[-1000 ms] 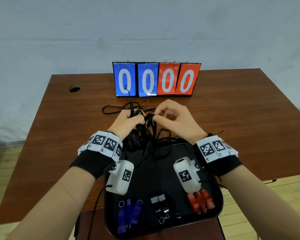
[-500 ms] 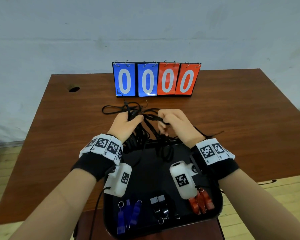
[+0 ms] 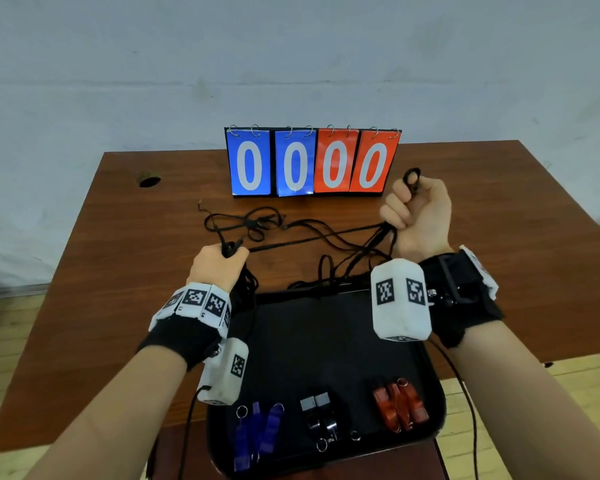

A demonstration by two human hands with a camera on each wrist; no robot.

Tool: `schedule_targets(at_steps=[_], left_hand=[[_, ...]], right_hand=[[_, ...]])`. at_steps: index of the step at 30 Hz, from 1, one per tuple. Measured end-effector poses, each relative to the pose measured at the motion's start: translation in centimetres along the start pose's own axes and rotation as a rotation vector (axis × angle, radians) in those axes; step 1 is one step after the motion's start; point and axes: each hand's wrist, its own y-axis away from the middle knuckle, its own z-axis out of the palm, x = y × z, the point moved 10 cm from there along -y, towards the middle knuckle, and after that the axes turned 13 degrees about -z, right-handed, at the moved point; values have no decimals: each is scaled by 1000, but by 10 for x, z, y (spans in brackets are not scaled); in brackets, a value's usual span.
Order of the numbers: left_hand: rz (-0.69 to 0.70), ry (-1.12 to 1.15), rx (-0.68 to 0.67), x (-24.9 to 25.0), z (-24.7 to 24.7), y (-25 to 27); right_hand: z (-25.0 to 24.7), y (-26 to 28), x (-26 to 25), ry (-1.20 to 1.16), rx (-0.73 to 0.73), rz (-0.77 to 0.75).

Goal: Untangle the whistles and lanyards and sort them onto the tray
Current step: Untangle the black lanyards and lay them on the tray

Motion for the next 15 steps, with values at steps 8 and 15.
schedule_targets(at_steps=[8, 15], left_hand=[[-60, 33, 96, -10, -20, -8], [81, 51, 23, 5, -7, -1]], right_hand=[[-91, -5, -51, 504, 521, -387], [-54, -18, -25, 673, 155, -267]])
